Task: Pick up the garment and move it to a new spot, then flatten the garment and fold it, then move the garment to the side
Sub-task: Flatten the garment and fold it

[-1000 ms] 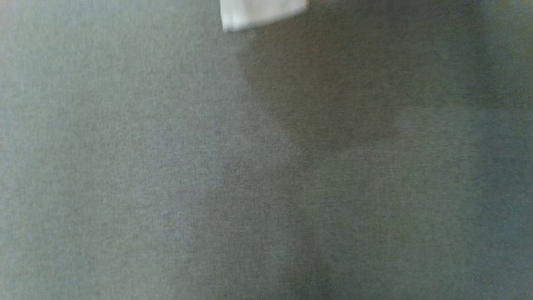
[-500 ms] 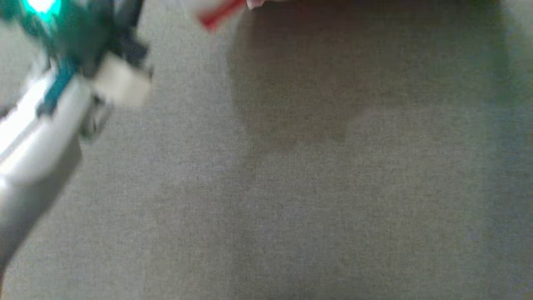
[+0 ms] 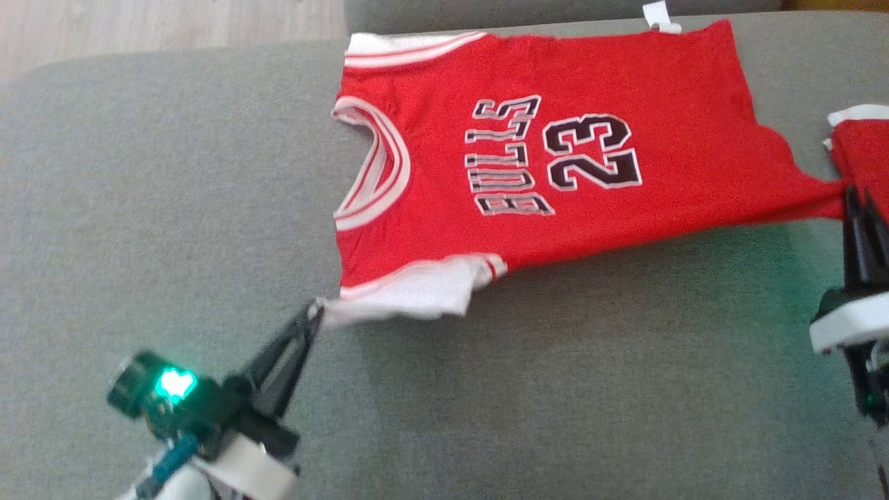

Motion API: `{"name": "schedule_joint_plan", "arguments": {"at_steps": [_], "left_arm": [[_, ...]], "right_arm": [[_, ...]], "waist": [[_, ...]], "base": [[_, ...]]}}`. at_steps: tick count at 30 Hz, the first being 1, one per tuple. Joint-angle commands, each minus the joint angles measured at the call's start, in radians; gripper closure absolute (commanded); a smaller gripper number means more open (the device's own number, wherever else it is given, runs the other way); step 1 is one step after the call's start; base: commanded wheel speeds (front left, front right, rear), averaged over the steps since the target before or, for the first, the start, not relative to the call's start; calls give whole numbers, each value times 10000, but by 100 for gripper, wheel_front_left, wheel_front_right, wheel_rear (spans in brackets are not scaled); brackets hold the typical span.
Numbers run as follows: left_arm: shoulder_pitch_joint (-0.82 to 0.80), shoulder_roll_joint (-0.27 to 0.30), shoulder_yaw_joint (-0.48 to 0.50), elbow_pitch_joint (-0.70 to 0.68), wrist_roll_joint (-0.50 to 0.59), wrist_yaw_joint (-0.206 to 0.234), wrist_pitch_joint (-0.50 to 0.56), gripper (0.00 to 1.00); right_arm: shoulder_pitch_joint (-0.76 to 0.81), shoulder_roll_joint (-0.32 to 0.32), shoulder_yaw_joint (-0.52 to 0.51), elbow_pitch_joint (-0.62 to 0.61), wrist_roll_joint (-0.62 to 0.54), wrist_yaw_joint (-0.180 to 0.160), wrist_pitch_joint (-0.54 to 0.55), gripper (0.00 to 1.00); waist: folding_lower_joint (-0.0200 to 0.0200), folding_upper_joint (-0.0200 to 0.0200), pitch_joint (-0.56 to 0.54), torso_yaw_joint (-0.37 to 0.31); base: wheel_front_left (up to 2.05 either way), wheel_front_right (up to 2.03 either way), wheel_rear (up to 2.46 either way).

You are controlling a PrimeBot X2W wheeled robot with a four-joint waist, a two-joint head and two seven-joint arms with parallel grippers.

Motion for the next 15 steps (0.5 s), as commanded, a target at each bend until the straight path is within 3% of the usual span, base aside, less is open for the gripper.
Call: {"name": "schedule_joint_plan", "arguments": {"at_steps": [1, 8, 15], "left_arm": [[59, 524, 300, -563, -120, 237, 102, 100], [611, 825, 141, -1323, -501, 324, 503, 100], [-1453, 641, 622, -689, 319, 64, 754, 100]], "right_arm": [[270, -84, -86, -506, -63, -9, -56, 100], [1000, 190, -183, -910, -90, -9, -56, 100], [98, 275, 37, -489, -177, -9, -56, 100]], "waist": [[3, -1, -96, -164], [3, -1, 52, -399], [3, -1, 719, -574]], "base": [[0, 0, 0], [0, 0, 0], [0, 0, 0]]}}
